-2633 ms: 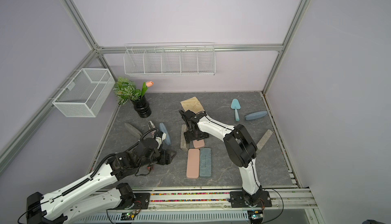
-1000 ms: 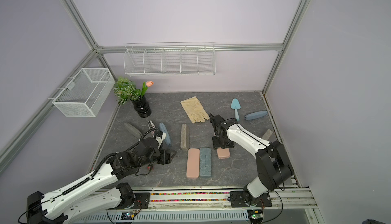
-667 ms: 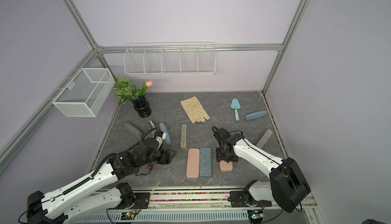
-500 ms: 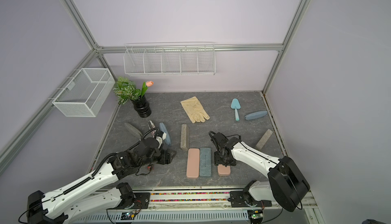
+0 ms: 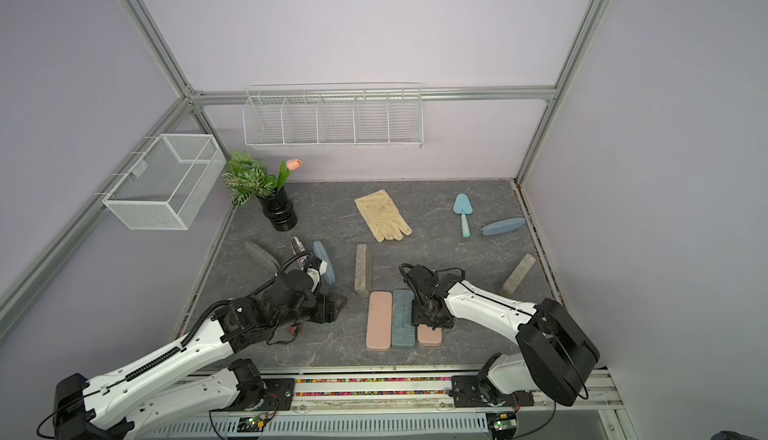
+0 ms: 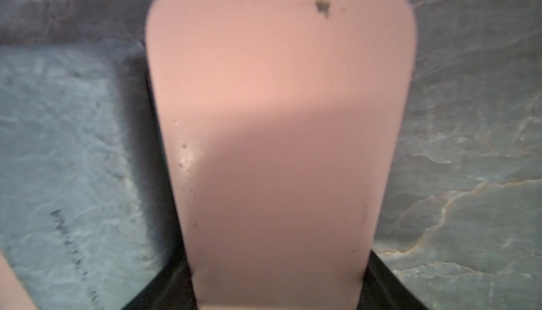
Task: Close the glasses case
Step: Place the glasses case at the center of the board, then pick up the glasses case at the center of the board.
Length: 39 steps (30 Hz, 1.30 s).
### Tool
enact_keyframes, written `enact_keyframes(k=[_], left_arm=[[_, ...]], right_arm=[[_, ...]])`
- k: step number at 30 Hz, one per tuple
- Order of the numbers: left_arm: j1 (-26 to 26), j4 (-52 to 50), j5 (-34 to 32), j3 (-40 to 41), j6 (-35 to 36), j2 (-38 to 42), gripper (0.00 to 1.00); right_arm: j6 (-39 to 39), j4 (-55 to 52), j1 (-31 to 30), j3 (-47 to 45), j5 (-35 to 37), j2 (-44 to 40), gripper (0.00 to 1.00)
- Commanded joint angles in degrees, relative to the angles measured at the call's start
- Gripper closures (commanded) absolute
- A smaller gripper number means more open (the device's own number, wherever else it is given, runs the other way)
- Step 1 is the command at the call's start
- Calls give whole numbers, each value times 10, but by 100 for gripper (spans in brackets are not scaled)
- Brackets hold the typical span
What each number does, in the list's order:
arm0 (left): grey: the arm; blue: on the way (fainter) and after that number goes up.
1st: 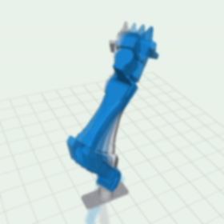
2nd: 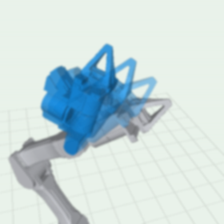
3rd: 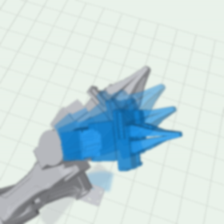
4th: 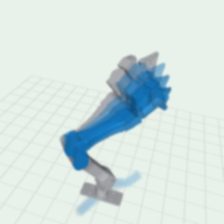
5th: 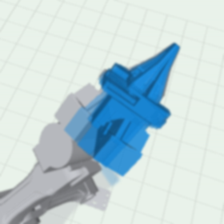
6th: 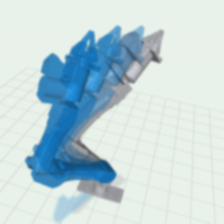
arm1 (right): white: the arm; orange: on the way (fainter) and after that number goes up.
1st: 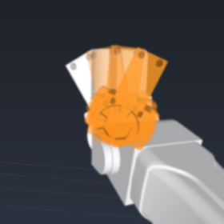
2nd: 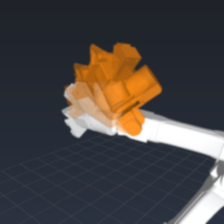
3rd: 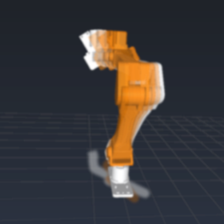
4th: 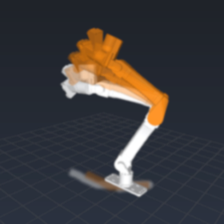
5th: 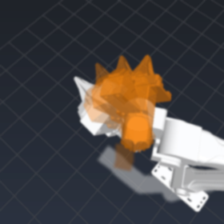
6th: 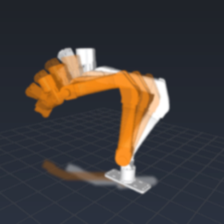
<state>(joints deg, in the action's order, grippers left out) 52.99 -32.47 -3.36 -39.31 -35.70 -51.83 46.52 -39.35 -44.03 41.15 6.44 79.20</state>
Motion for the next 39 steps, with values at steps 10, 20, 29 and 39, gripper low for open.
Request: enact_keyframes(k=[10, 20, 29, 39], left_arm=[[1, -4, -1, 3, 5, -1, 26], [1, -9, -12, 2, 3, 10, 26], [1, -8, -13, 5, 2, 19, 26], [1, -5, -9, 6, 2, 17, 26]], right_arm=[[28, -60, -12, 24, 34, -39, 21], [-28, -112, -13, 141, 38, -64, 19], [-129, -105, -14, 415, 2, 187, 18], [-156, -126, -18, 619, -64, 411, 15]])
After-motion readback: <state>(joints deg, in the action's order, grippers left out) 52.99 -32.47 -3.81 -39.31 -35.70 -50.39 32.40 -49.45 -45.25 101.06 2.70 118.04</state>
